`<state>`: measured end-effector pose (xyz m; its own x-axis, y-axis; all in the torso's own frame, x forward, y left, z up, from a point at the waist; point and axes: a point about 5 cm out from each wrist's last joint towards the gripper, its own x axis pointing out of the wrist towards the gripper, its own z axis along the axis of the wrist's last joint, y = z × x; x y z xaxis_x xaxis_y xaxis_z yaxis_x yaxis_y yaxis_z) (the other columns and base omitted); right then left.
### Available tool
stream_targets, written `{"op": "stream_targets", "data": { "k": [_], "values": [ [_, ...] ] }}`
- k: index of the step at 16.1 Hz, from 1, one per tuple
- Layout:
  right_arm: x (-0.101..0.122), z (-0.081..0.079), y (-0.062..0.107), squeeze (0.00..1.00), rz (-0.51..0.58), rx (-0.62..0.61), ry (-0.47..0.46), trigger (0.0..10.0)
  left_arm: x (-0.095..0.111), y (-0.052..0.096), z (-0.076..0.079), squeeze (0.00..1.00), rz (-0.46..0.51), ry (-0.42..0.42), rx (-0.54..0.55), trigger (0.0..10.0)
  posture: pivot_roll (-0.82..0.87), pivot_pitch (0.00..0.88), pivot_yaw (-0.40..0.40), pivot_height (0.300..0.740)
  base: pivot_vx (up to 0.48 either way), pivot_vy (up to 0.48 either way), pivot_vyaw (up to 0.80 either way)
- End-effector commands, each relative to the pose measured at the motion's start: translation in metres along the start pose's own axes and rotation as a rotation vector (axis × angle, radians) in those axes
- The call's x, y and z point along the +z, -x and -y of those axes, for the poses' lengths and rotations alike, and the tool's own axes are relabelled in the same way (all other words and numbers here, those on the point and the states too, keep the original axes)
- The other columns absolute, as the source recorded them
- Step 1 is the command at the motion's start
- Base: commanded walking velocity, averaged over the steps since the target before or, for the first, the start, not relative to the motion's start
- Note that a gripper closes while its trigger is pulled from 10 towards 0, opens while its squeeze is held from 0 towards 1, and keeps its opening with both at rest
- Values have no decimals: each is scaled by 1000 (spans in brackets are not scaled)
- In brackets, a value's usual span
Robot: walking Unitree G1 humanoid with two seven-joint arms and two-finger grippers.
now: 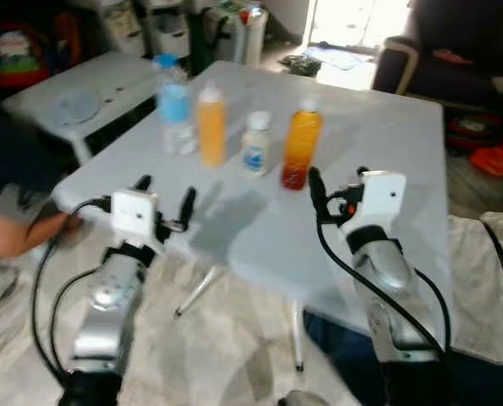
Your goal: Restocking fridge
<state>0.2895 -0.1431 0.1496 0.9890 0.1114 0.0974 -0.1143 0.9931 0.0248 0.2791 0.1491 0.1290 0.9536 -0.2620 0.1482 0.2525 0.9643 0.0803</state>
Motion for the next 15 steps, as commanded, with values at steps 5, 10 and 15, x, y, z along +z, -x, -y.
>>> {"op": "stream_targets", "data": {
  "k": [5,10,15],
  "values": [
    [1,-5,2,0,23,20,45,10000,1,1,-2,0,0,-15,3,10000,0,0,1,740,0,0,0],
    [-2,-2,4,0,18,1,49,10000,2,0,-2,0,-1,-19,3,10000,-2,0,4,740,0,0,0],
    [10,-1,-1,0,60,-4,66,10000,23,-7,-2,0,58,-43,20,10000,1,74,13,740,0,0,0]
  ]
}}
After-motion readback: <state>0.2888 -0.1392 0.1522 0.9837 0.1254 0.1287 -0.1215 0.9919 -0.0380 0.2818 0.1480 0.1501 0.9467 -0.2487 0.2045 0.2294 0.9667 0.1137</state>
